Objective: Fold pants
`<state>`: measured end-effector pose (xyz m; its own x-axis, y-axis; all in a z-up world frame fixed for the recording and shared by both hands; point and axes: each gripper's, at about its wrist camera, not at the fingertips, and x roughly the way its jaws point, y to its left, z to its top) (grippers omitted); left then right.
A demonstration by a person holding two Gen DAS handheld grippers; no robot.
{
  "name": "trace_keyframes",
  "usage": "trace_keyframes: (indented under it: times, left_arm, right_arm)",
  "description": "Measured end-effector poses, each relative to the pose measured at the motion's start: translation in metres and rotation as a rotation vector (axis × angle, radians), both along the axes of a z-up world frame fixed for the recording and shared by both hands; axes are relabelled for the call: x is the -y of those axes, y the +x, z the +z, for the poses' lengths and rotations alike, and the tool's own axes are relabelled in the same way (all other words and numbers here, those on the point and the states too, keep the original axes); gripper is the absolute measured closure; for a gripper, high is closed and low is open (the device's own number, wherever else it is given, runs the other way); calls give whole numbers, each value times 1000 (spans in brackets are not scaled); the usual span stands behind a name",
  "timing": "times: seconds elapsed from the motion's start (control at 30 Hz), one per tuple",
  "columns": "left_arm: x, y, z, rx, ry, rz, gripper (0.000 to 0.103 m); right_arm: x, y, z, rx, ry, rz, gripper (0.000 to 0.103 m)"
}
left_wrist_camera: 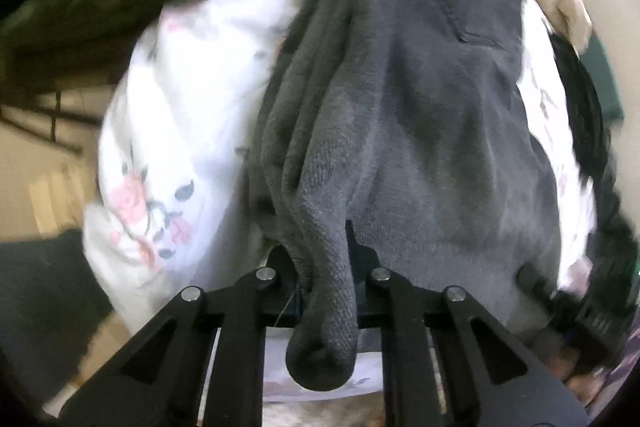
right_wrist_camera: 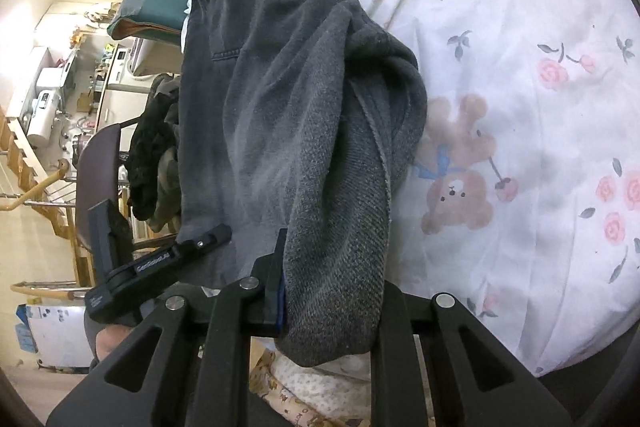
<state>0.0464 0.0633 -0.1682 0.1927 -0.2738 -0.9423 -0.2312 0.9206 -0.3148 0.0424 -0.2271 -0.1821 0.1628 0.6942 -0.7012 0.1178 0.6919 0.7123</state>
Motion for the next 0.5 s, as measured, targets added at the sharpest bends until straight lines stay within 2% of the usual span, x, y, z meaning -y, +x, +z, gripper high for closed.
trace_keyframes:
  times: [0.07, 0.13, 0.23, 0.33, 0.5]
  left_arm:
    - [-5, -6, 2, 8, -34, 47, 91]
    - [-7, -11, 14, 53, -24, 36, 92]
    - [-13, -24, 55, 190, -80, 33, 93]
    - [-14, -39, 106, 324, -125, -28, 93]
    - [-26, -69, 190, 441, -250, -17, 93]
  right_arm:
    - [2, 1, 1, 6, 6, -3, 86]
    - [2, 0, 7, 32, 10, -13, 86]
    - [6, -5, 30, 100, 61, -37, 86]
    - [20, -11, 73, 209, 106, -78, 86]
    - [42, -31, 163, 363, 164, -91, 86]
